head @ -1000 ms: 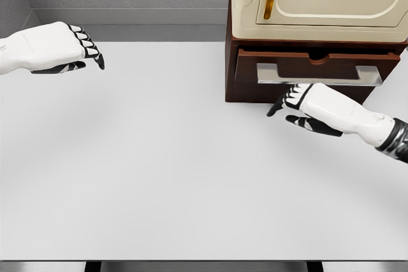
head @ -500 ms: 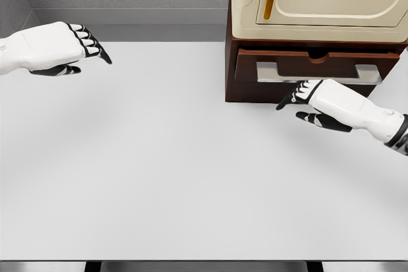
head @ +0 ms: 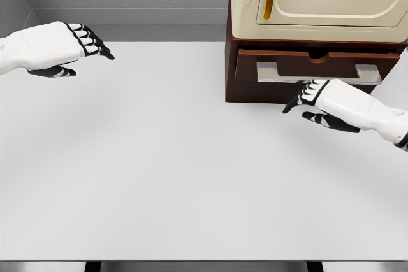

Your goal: Put the switch into the drawer with left arm, and close the drawer with right arm

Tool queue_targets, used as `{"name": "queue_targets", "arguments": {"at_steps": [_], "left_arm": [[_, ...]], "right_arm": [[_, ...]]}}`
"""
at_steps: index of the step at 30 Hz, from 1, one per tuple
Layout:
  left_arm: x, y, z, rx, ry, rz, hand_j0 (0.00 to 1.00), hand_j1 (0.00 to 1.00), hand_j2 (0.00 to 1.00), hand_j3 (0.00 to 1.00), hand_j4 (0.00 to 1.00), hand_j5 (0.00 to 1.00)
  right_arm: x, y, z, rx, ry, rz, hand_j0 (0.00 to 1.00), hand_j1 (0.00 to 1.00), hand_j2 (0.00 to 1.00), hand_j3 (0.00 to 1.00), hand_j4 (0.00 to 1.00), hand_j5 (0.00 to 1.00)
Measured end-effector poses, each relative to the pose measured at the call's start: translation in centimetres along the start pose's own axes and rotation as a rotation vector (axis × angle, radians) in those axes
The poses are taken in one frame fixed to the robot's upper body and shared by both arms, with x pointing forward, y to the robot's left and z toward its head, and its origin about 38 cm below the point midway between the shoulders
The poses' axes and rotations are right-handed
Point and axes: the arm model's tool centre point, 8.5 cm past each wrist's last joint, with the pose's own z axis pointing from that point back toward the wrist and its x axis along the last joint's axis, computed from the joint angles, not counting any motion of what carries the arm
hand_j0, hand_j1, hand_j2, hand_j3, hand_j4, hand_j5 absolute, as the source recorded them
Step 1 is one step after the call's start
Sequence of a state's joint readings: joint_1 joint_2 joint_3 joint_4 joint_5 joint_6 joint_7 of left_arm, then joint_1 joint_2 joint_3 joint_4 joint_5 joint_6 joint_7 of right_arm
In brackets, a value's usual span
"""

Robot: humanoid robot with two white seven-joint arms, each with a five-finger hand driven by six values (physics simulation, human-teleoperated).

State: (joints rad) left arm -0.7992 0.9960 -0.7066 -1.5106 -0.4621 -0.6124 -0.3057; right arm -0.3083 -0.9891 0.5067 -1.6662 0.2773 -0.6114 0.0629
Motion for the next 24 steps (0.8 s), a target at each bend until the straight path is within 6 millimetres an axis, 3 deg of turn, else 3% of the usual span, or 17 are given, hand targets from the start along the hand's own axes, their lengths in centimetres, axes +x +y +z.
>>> {"name": "queue_targets", "arguments": {"at_steps": [24], "left_arm": [[-0.4, -0.2, 0.2, -0.003, 0.012, 0.008, 0.84, 0.84, 0.84, 0.84, 0.84, 0.84]], "right_arm": [[-0.8, -1.1, -0.3, -0.026, 0.013, 0.017, 0.57, 0.57, 0.57, 0.57, 0.57, 0.57]]}}
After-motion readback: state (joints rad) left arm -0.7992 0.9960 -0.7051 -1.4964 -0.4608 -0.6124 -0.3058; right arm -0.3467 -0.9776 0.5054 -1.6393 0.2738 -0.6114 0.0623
